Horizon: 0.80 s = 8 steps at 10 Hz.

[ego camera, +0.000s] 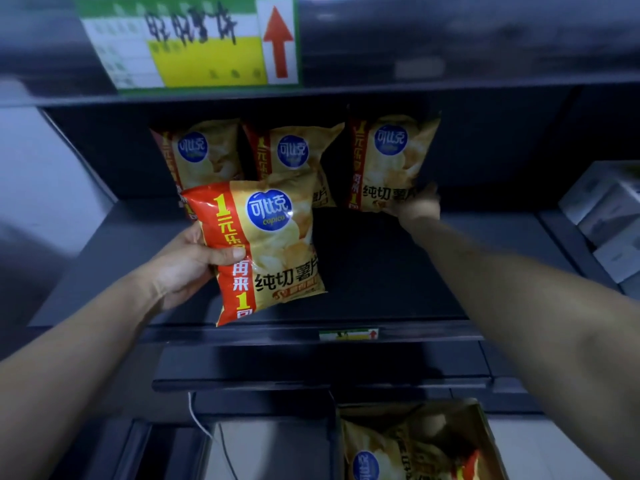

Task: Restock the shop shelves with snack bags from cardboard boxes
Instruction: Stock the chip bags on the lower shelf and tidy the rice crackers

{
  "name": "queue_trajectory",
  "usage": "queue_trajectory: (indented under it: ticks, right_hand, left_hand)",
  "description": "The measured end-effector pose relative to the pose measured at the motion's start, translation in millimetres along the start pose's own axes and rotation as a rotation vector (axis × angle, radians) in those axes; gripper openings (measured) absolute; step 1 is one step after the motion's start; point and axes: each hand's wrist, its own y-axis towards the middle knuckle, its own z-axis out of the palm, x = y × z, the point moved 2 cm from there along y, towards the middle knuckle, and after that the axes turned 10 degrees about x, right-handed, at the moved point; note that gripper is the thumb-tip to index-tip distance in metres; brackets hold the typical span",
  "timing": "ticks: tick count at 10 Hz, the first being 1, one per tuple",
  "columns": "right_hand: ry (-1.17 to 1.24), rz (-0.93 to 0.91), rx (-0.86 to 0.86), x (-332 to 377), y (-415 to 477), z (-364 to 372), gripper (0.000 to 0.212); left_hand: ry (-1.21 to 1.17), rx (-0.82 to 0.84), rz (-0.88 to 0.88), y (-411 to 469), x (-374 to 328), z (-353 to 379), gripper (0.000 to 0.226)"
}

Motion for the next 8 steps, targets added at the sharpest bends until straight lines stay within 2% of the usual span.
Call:
queue_trajectory:
  ticks: [1, 2, 3, 4, 5, 6, 7, 8]
  right_hand:
    - [-0.117, -0.029, -0.118, 4, -17, -2, 0.074]
    - [-0.058, -0.288, -0.047, 23, -75, 16, 0.041]
    - [-0.037, -0.33, 0.406, 36, -108, 53, 0.031]
    - [0.058, -0.214, 0.82, 50, -136, 86, 0.045]
    - [0.073, -0.169, 0.918, 58, -142, 113, 0.064]
    - [0.064, -0.262, 0.802, 73, -144, 138, 0.076]
    - [0.064, -0.313, 0.757, 84, -137, 164, 0.08]
    - [0.018, -0.304, 0.756, 89, -130, 184, 0.085]
  left_hand:
    - [-0.009, 0.0, 0.002, -3, 1, -2, 0.05]
    - [-0.044, -0.01, -0.001, -17, -7, 4, 0.055]
    - [-0.063, 0.031, 0.001, -29, -14, 13, 0.065]
    - [-0.083, -0.002, 0.013, -34, -16, 7, 0.074]
    - [-0.09, -0.091, 0.038, -32, -18, -15, 0.078]
    - [-0.014, -0.238, 0.102, -24, -22, -38, 0.059]
    - [0.073, -0.405, 0.182, -12, -28, -55, 0.051]
    - [0.118, -0.519, 0.184, 1, -30, -67, 0.049]
